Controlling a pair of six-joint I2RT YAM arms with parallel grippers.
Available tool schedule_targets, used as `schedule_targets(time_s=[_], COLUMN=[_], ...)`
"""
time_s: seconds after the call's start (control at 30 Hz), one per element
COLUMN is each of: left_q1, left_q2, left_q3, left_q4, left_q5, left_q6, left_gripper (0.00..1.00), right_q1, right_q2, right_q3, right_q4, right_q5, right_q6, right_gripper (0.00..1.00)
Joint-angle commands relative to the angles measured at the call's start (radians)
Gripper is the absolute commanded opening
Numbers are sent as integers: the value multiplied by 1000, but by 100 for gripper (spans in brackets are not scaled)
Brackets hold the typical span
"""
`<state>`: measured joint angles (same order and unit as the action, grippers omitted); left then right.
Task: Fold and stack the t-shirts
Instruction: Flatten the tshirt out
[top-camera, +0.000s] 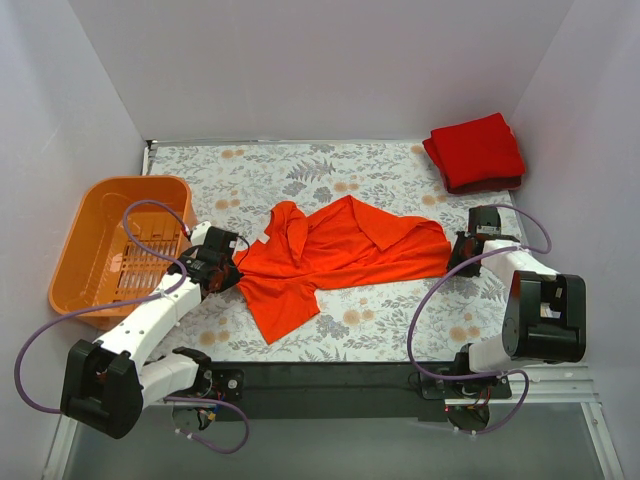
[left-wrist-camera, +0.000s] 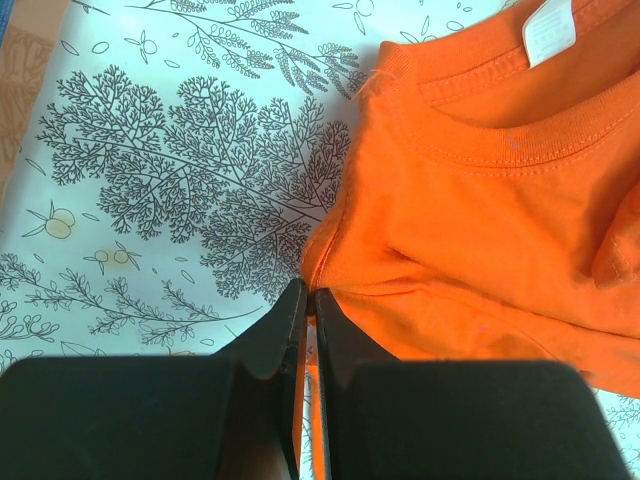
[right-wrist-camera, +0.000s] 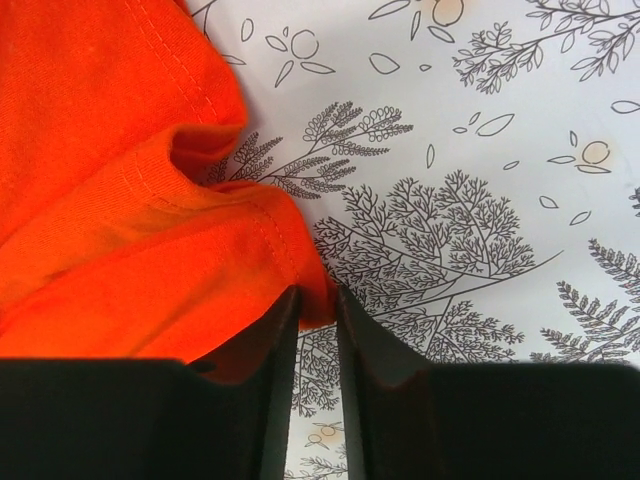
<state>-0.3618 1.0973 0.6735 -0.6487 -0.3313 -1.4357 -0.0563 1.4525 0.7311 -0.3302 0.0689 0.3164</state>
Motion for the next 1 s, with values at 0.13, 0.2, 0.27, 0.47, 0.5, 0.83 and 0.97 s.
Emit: schedule_targets(time_s=[0.13,0.2,0.27,0.47,0.5,0.83,0.97], left_q1=[7,6,15,83,87,119,129], left_q2=[-5,7,41,229,258,570,544], left_q3=[-6,-3,14,103,136,420,422], left_q4=[18,23,29,57,63,37,-2], left_q5=[-15,-17,-17,5,8,-61,-101], left_q6=[8,9,12,27,38,139,141], left_gripper=[0,0,0,0,0,0,2], right_q1=[9,9,0,-56,-59,-117,-137], right_q2=[35,34,28,32,43,127,138], right_q3=[-13,4,20,109,117,212,235], right_q4=[-66,-70,-79,-82,-81,-38,-30], right_q5=[15,38,60,66,60,59,25], right_q6=[-10,-22,-28,-54,-57,-62,-63], right_gripper=[9,1,1,1,1,1,1])
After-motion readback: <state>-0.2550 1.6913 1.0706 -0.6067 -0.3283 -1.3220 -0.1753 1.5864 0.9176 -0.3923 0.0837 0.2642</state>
